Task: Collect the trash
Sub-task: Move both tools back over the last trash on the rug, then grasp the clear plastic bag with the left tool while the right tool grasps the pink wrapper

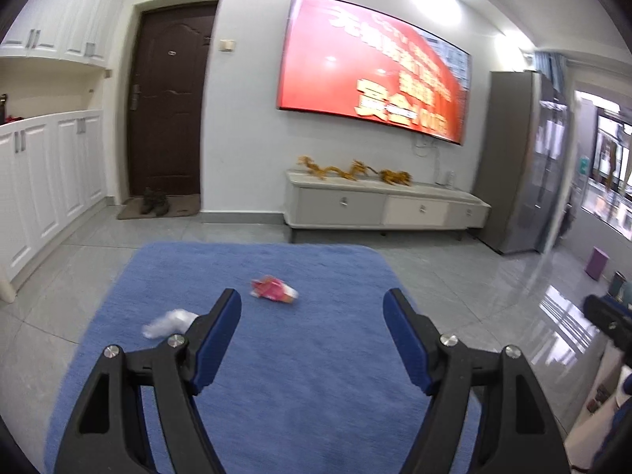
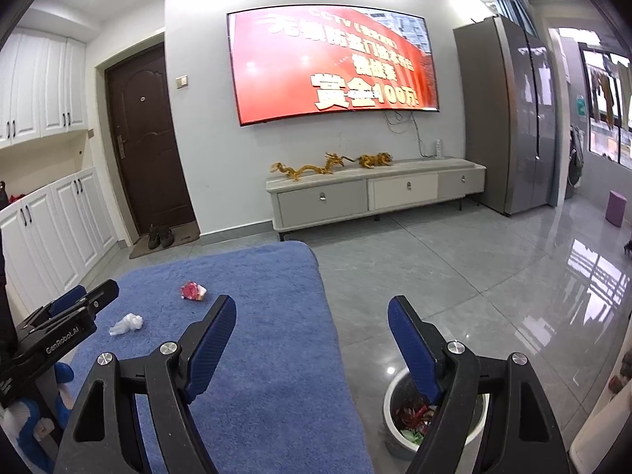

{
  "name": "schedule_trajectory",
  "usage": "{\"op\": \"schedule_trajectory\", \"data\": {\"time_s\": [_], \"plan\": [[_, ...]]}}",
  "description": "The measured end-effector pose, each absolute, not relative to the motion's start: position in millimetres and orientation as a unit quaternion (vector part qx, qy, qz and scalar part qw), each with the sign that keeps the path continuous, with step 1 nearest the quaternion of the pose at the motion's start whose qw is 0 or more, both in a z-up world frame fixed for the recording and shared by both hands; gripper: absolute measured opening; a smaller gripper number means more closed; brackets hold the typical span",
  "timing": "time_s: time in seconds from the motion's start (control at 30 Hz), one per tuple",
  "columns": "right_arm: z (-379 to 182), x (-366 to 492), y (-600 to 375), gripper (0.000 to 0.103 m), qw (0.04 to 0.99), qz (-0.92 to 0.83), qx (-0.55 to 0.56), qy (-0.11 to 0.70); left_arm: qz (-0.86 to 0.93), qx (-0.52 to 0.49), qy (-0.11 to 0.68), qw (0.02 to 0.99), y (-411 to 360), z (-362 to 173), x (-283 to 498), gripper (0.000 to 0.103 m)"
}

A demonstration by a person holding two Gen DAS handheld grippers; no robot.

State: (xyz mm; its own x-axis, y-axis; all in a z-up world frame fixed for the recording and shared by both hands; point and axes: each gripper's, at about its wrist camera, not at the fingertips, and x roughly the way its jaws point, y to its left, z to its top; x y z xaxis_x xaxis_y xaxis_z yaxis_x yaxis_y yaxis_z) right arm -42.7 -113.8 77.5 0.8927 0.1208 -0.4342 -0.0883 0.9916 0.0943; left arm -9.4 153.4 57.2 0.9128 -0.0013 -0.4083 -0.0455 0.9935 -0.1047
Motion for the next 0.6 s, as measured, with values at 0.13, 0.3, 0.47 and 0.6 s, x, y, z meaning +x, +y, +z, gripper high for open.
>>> {"op": "schedule_trajectory", "data": {"time_s": [0.13,0.3,0.47,0.6], "plan": [[94,-28,-95,0.078,0.972,0.086,0.032,0.214,0.064,-0.072,0.193,0.976,209,70,6,0.073],[116,-1,-68,0.078,0.97,0.134,0.029,0.203,0.121,-0.09,0.197,0.969,278,73,24,0.073],[126,37,-38,0.078,0.964,0.178,0.026,0.196,0.144,-0.125,0.198,0.961,334,61,42,0.073],[109,69,-11,0.08,0.955,0.203,0.014,0.216,0.113,-0.137,0.225,0.958,350,27,58,0.073]]}}
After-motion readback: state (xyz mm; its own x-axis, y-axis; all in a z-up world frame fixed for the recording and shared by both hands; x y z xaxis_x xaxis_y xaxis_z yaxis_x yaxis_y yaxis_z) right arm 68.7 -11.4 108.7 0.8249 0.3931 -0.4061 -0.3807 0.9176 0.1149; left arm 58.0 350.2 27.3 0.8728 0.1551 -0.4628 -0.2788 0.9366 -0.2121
